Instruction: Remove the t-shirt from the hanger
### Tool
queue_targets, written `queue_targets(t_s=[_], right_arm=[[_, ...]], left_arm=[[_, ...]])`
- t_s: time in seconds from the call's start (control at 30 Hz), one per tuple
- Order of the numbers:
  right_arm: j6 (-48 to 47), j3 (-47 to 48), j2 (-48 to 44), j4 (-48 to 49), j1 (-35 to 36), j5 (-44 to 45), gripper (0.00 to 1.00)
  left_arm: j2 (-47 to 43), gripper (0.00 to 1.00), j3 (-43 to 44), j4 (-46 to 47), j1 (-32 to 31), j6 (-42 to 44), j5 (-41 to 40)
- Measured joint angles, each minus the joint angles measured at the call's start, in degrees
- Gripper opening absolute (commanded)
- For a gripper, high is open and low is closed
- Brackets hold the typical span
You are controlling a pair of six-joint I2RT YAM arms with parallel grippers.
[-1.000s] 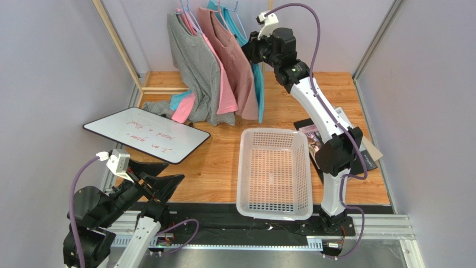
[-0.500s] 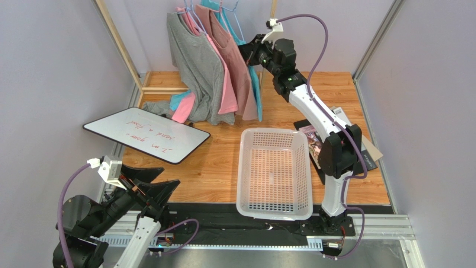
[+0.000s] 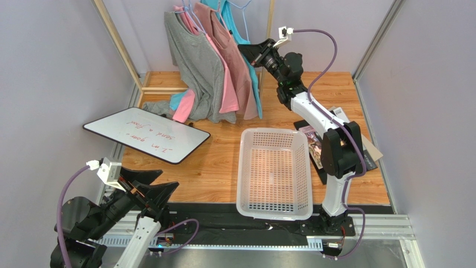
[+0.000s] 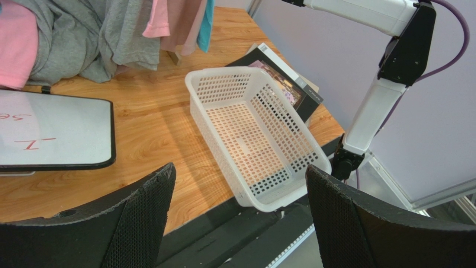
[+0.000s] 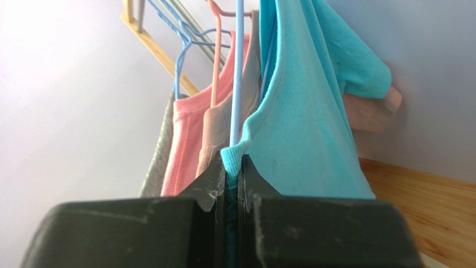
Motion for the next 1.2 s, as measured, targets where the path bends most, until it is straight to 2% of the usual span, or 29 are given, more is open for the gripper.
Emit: queue_targets(t_s=[0.27,0.7,1.2], right_arm=[[5.46,-1.9,0.02,6.82,-0.52,-0.94,0.0],[6.45,-8.41,-0.09,17.16,-0.7,-2.1,0.0],[6.14,-7.76,-0.09,16.68,-0.79,-3.65,0.0]], left_arm=[[0.0,0.9,0.24,-0.5,0.0,0.17,-0.7],[-0.07,0.9,0.24,-0.57,0.0,0.17,-0.94],[-0.07,0.9,0.24,-0.57,0.0,0.17,-0.92]])
